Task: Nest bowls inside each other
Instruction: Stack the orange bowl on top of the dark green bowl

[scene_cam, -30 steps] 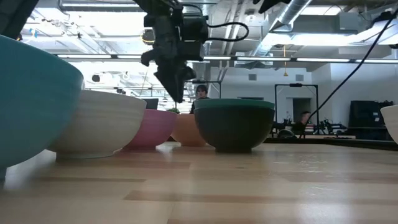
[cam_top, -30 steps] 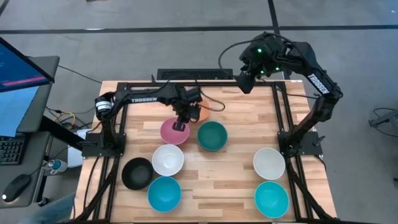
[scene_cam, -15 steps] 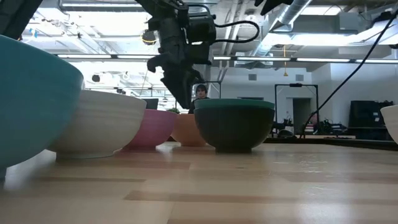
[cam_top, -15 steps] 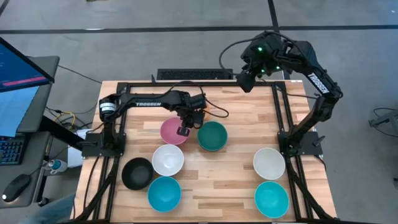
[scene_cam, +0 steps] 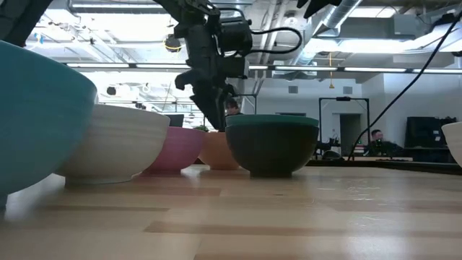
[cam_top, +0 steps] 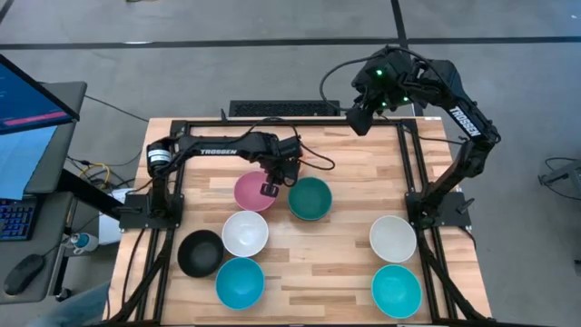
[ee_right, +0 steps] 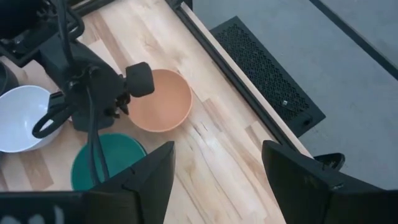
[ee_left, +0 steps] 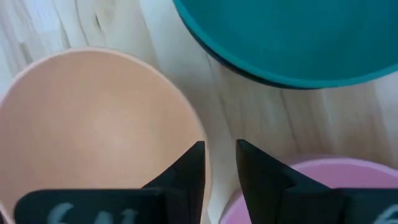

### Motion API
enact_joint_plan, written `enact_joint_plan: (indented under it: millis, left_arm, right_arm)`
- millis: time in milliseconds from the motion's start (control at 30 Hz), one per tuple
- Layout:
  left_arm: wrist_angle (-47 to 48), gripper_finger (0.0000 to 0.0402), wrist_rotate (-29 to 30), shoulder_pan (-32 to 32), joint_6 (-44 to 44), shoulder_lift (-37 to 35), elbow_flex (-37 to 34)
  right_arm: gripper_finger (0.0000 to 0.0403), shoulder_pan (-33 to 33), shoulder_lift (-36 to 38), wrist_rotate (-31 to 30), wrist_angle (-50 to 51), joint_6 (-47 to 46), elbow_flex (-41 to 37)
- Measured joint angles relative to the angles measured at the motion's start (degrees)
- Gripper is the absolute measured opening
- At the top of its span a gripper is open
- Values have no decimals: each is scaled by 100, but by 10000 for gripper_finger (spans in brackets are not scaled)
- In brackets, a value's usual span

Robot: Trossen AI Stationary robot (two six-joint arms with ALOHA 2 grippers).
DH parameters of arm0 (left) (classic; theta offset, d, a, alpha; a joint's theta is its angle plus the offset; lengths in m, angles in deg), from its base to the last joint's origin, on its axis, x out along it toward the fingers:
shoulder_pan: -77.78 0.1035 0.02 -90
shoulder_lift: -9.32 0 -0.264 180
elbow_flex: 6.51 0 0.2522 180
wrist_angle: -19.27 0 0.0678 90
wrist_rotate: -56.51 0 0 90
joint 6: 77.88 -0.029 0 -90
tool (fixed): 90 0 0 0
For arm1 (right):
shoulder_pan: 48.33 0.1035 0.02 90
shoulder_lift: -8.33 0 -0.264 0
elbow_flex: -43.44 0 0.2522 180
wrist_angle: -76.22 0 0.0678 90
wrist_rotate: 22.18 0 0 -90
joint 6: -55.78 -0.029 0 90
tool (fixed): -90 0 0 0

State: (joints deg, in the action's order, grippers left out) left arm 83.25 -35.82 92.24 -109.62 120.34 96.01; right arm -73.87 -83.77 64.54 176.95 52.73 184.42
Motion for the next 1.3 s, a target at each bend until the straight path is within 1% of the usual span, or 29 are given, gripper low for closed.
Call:
enact_joint_plan:
  millis: [67,167,300,333,467,600,733,833,900,1000,1133,1300]
  left_arm:
    - [82,93,-1,-2,53,42,-4]
    - [67,116,23,-2,159,40,-5]
    - [-34,155,448,-10,264,40,9]
    - [-34,164,480,-15,259,40,20]
    - [-25,191,405,-15,297,40,21]
    - [-25,200,238,-26,395,40,21]
    - [-77,199,267,-63,468,70,-4]
    - [-347,192,369,-96,488,68,-180]
    - [-367,186,390,-96,537,70,-293]
    - [-452,174,675,-96,586,70,-429]
    - [-536,151,1017,-93,562,70,-421]
    - [-639,107,972,-94,556,70,-409]
  right_arm:
    - [265,0,0,0,0,0,0]
    - [265,0,0,0,0,2,0]
    - [265,1,-2,0,0,2,0]
    - [265,2,-2,0,0,2,0]
    - [265,1,-2,0,0,2,0]
    - [265,0,-2,0,0,2,0]
    - [265,0,-2,0,0,2,0]
    - [265,0,-2,0,2,2,0]
    - [265,1,-2,0,2,2,0]
    - [265,2,-2,0,2,2,0]
    - [265,0,-2,0,2,2,0]
    - [265,0,-2,0,4,4,0]
